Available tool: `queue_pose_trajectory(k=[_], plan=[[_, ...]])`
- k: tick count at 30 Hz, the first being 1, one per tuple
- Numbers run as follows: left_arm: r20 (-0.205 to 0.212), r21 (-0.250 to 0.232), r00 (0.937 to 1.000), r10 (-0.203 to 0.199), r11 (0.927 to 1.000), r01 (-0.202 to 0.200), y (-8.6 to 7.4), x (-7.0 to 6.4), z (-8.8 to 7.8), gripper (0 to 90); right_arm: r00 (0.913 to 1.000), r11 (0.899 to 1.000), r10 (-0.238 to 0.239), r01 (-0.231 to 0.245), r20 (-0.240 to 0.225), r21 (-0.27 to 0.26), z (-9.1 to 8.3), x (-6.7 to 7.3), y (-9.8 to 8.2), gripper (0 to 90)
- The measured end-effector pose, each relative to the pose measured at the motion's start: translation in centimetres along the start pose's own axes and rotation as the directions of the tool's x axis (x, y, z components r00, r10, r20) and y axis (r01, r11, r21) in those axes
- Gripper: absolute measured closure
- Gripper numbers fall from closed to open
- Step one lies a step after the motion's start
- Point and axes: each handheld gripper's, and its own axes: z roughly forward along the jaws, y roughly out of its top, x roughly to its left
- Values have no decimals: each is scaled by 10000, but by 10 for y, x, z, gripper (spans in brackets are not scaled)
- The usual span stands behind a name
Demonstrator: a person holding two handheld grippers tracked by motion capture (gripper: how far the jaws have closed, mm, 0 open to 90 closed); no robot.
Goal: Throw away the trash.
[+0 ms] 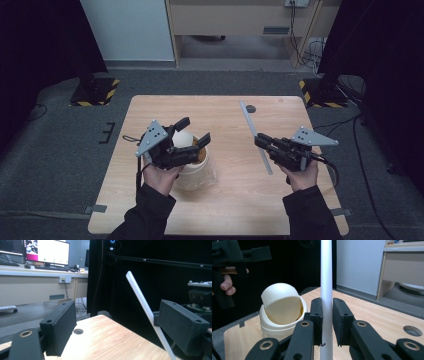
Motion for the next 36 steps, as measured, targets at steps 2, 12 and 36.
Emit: queue_pose_trajectory(k=[2,12,36], plan=[[44,27,10000,-34,10000,34,0,-2,6,154,10000,9999,-87,87,-10,117,2,1,-2,788],[173,139,9996,-232,9996,230,-3,-8,25,171,9998,9994,-152,157,-163,302,8,6,-7,788],[601,778,9976,-342,9965,294,-16,-31,72,288,9986,9992,-259,272,-465,290,11,12,-13,788]])
